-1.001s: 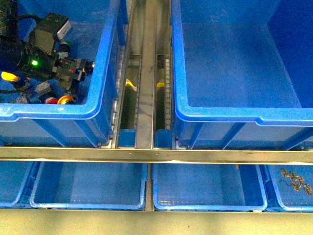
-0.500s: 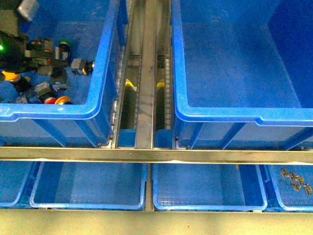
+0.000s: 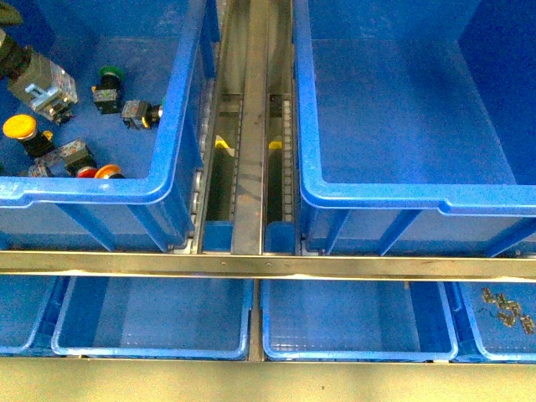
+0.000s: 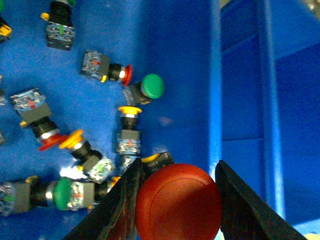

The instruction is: Pick red and yellow buttons and place in box

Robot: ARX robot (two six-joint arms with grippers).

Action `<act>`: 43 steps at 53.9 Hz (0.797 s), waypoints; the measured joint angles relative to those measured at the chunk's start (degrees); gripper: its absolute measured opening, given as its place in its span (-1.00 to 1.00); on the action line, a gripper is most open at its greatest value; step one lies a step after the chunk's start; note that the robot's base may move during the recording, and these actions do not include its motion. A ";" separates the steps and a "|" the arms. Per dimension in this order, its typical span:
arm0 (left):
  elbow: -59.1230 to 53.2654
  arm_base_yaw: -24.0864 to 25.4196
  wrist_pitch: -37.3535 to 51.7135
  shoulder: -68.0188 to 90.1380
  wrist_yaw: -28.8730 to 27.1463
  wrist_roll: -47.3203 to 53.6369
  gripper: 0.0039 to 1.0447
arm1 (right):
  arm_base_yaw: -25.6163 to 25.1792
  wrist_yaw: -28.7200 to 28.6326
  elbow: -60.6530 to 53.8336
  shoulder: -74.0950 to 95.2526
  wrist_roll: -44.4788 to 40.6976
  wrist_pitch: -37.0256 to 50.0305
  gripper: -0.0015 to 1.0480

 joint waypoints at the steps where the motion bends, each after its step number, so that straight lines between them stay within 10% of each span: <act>1: -0.20 -0.66 -0.20 -1.03 0.04 -1.05 -0.35 | 0.00 0.00 0.00 0.00 -0.02 0.00 0.89; 25: -2.14 -29.51 2.64 -5.33 -10.56 -30.42 -0.35 | 0.00 0.00 0.00 0.00 -0.02 0.00 0.89; 43: 0.52 -38.49 3.96 1.25 -16.87 -36.83 -0.35 | 0.00 0.00 0.00 0.00 -0.02 0.00 0.89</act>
